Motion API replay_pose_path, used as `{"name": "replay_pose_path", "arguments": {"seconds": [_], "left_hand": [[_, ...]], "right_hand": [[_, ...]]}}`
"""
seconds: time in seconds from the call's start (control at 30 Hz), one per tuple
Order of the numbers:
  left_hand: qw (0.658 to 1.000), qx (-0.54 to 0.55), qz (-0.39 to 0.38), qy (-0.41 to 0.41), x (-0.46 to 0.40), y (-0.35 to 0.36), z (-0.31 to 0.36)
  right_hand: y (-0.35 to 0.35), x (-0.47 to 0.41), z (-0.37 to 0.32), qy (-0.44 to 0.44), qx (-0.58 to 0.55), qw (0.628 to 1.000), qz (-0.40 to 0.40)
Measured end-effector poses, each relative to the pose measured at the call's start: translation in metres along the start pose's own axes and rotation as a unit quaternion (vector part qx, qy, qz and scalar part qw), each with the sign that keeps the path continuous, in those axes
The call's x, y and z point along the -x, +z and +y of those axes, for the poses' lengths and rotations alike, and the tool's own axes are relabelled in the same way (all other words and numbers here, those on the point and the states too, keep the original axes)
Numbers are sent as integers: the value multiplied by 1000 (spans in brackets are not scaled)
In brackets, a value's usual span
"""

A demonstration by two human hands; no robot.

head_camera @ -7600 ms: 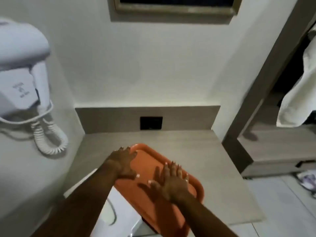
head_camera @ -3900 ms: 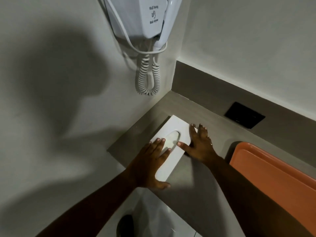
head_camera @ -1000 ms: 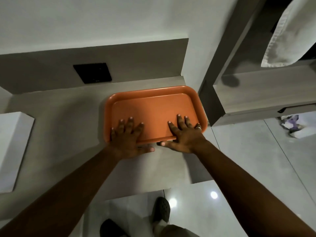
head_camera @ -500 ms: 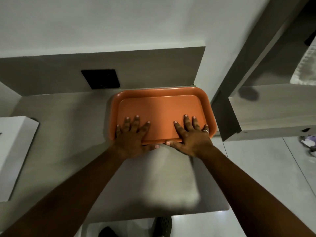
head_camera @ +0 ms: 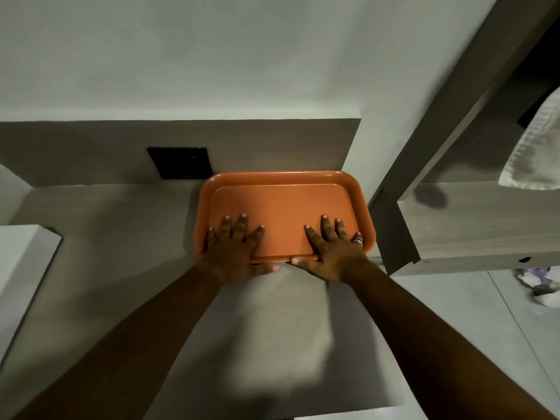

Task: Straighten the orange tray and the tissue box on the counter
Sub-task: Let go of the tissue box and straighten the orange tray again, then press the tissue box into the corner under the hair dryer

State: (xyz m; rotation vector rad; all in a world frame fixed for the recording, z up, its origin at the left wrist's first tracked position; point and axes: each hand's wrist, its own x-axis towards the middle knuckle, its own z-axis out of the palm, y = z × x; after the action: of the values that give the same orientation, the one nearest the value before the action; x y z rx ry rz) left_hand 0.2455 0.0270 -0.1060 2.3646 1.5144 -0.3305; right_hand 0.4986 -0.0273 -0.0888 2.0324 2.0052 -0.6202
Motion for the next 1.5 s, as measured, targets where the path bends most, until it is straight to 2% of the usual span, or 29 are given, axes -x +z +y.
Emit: {"name": "replay_pose_path", "arguments": {"seconds": [0.1,0.2,0.37,0.5,0.6,0.77,1.0,1.2,1.5], "left_hand": [[998,-49,13,46,15,-13,-6],[996,-27,60,67,47,-26,-26],[995,39,87,-6,137,-34,-111],[993,10,87,-79,213,-34,-195],[990,2,87,-114,261,-31,-252],[988,-61,40,-134,299,-15,-312],[991,-70,60,-98,300,10,-338],[989,-90,90,-77,287,9,-347],[987,-105,84,-85,245,-8,-356]], "right_hand": [[-11,8,-14,-10,6,1000,-7],[-16,21,-50,-53,-51,996,44],[-7,38,-168,-168,-148,971,82],[7,38,-284,-243,-214,942,84],[19,39,-362,-266,-213,938,56],[36,34,-444,-303,-161,939,6],[56,31,-493,-342,-98,935,0],[50,13,-492,-329,-31,943,30],[23,-36,-492,-316,63,945,51]]}}
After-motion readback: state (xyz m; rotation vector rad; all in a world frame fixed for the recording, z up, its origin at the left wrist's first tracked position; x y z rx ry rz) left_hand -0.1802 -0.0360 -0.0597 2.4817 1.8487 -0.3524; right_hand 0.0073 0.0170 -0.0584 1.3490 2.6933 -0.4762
